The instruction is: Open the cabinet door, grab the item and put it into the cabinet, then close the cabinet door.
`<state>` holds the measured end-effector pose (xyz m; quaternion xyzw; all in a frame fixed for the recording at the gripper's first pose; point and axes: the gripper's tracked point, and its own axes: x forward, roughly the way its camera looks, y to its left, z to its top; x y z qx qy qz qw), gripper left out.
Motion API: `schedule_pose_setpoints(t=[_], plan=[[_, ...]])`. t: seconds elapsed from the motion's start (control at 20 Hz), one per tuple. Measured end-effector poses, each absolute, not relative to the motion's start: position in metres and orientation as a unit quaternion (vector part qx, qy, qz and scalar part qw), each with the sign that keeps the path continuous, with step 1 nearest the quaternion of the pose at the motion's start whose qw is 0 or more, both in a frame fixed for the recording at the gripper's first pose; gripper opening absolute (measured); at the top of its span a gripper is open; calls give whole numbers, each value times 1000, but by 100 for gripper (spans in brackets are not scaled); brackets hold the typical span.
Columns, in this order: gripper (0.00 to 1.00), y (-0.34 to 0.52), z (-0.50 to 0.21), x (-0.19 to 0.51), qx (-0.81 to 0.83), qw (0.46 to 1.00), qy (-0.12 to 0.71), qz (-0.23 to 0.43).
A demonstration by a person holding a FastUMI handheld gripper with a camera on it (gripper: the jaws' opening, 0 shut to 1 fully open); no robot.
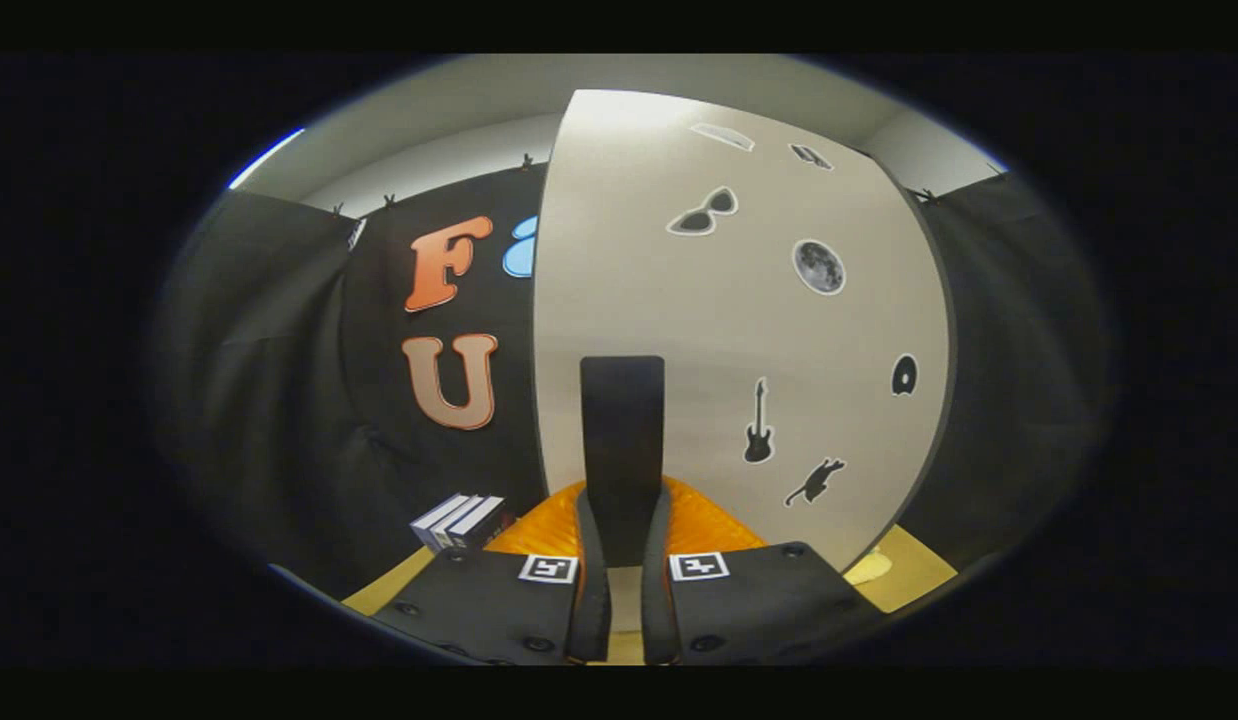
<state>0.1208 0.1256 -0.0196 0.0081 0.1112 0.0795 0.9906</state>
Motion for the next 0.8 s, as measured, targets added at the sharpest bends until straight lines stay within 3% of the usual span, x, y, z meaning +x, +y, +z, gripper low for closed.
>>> schedule_pose_setpoints(t=[0.4, 0.8], plan=[[19, 45, -1, 22, 6, 994, 103, 32], [18, -38, 16, -33, -23, 995, 90, -38]])
